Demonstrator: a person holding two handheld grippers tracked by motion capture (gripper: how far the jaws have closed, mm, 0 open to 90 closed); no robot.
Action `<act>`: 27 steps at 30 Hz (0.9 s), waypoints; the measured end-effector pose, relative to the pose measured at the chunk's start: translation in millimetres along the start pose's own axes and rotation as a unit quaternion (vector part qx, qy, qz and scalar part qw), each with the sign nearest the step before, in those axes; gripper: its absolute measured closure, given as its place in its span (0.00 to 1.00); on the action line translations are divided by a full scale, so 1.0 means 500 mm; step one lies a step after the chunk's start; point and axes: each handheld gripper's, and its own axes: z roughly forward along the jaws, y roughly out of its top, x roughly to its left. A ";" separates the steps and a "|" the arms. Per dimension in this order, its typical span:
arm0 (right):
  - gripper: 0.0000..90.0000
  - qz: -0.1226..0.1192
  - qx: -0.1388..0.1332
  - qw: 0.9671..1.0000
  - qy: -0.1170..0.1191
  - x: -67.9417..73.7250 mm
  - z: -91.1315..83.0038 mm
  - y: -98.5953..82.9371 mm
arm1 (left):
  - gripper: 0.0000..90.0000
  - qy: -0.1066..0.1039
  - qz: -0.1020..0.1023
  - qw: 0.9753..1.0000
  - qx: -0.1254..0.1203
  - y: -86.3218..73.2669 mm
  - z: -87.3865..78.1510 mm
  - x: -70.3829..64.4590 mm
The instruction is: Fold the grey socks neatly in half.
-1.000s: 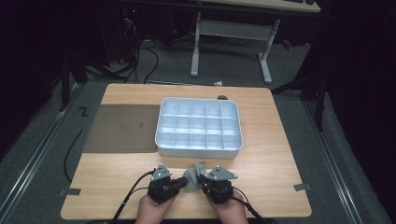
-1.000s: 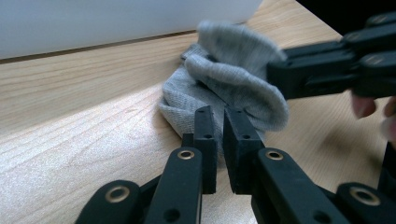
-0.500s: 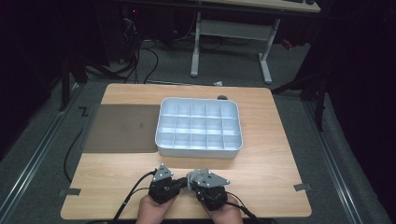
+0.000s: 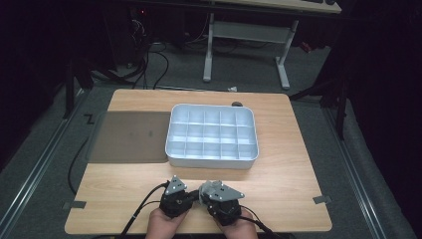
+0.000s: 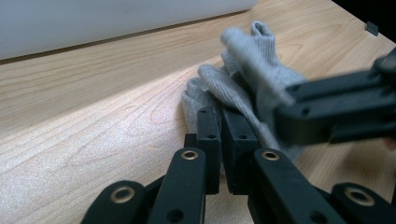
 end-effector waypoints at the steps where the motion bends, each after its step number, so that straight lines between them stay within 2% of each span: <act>1: 0.98 -0.002 0.004 1.000 0.000 0.001 0.003 -0.002 | 0.96 0.001 0.000 1.000 0.000 0.000 0.000 0.000; 7: 0.98 0.001 0.020 1.000 0.007 0.003 0.020 -0.013 | 0.96 0.004 -0.001 1.000 0.002 0.000 0.000 0.000; 11: 0.98 -0.006 0.024 1.000 0.004 0.006 0.023 -0.014 | 0.92 0.002 -0.015 1.000 -0.004 0.001 -0.004 0.007; 13: 0.98 -0.007 0.023 1.000 0.005 0.006 0.024 -0.015 | 0.91 0.001 -0.029 0.999 -0.034 0.001 -0.015 0.014; 14: 0.98 -0.007 0.022 1.000 0.005 0.005 0.025 -0.016 | 0.91 0.001 -0.029 0.999 -0.034 0.001 -0.015 0.014; 15: 0.98 -0.007 0.021 1.000 0.005 0.006 0.025 -0.017 | 0.91 0.004 -0.026 0.998 -0.057 0.002 -0.025 0.015; 16: 0.98 -0.007 0.021 1.000 0.005 0.006 0.025 -0.017 | 0.92 0.006 -0.016 0.998 -0.065 0.004 -0.030 0.010; 17: 0.98 -0.007 0.019 1.000 0.006 0.005 0.025 -0.018 | 0.93 0.006 -0.002 0.997 -0.071 0.007 -0.033 0.004; 18: 0.98 -0.007 0.019 1.000 0.006 0.005 0.025 -0.018 | 0.94 0.006 -0.002 0.997 -0.071 0.007 -0.033 0.004; 19: 0.98 -0.006 0.017 1.000 0.009 0.005 0.024 -0.020 | 0.95 0.001 0.021 0.997 -0.076 0.016 -0.037 -0.011; 20: 0.98 -0.007 0.016 1.000 0.009 0.005 0.024 -0.020 | 0.96 -0.001 0.028 0.996 -0.081 0.020 -0.037 -0.017; 23: 0.98 -0.009 0.015 1.000 0.011 0.005 0.025 -0.021 | 0.97 -0.010 0.040 0.996 -0.075 0.026 -0.029 -0.028; 27: 0.98 -0.013 0.013 1.000 0.012 0.007 0.025 -0.023 | 0.99 -0.008 0.037 0.997 -0.068 0.024 -0.016 -0.031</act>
